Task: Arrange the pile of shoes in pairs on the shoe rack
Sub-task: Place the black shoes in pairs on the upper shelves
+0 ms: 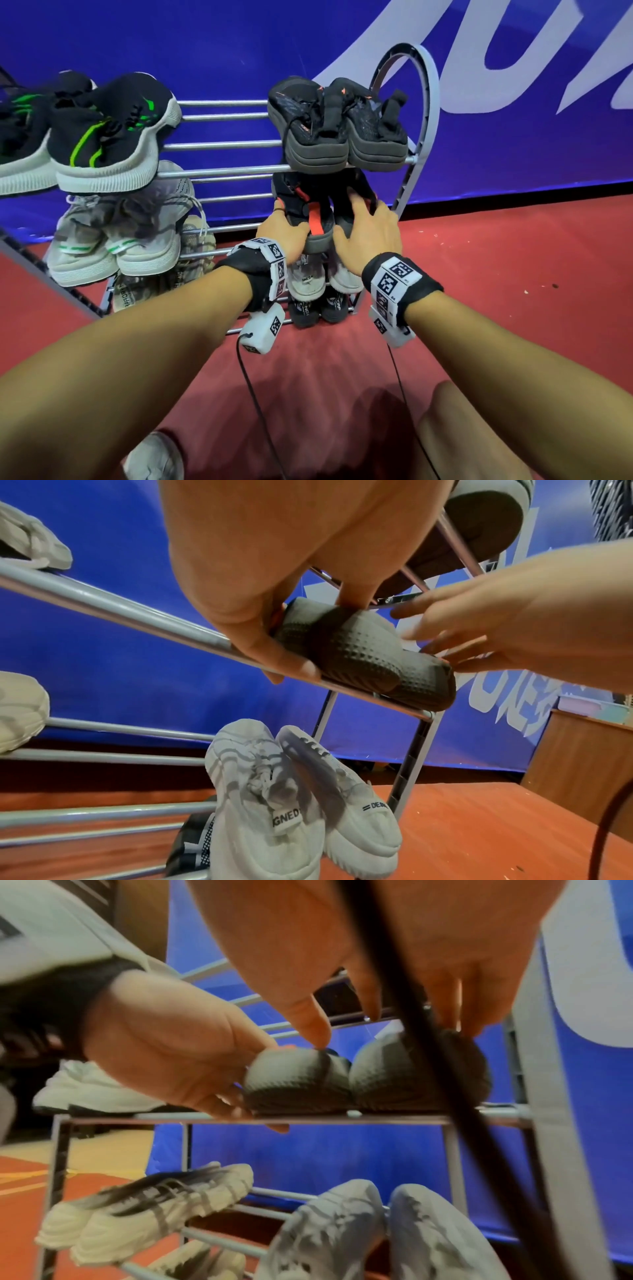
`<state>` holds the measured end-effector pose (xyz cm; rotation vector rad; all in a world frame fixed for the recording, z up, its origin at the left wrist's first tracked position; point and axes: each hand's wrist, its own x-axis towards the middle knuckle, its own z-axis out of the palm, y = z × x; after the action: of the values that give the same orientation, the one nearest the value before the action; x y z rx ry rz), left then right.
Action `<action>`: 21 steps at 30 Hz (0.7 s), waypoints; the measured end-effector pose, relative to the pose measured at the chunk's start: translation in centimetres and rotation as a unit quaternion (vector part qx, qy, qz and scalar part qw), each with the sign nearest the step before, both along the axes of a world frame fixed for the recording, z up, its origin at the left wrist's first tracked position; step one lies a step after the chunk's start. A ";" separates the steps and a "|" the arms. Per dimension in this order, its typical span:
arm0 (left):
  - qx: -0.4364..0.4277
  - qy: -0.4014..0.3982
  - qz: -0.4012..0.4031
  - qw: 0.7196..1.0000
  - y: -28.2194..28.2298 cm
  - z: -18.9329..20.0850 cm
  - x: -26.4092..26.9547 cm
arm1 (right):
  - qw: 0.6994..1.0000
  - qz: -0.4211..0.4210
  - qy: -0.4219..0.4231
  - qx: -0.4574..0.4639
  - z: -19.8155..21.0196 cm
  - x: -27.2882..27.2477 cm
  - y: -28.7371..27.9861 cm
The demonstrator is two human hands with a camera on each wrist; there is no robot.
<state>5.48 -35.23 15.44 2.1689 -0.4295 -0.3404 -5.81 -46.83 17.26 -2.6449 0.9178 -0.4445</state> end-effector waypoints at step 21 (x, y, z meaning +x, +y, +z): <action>0.016 0.057 -0.089 0.994 3.2 1.4 0.3 | 0.987 0.006 0.158 0.030 2.3 2.5 1.9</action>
<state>5.82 -31.99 16.83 2.1344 -0.5567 -0.5704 -3.32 -44.96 19.56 -2.7092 0.9860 0.0083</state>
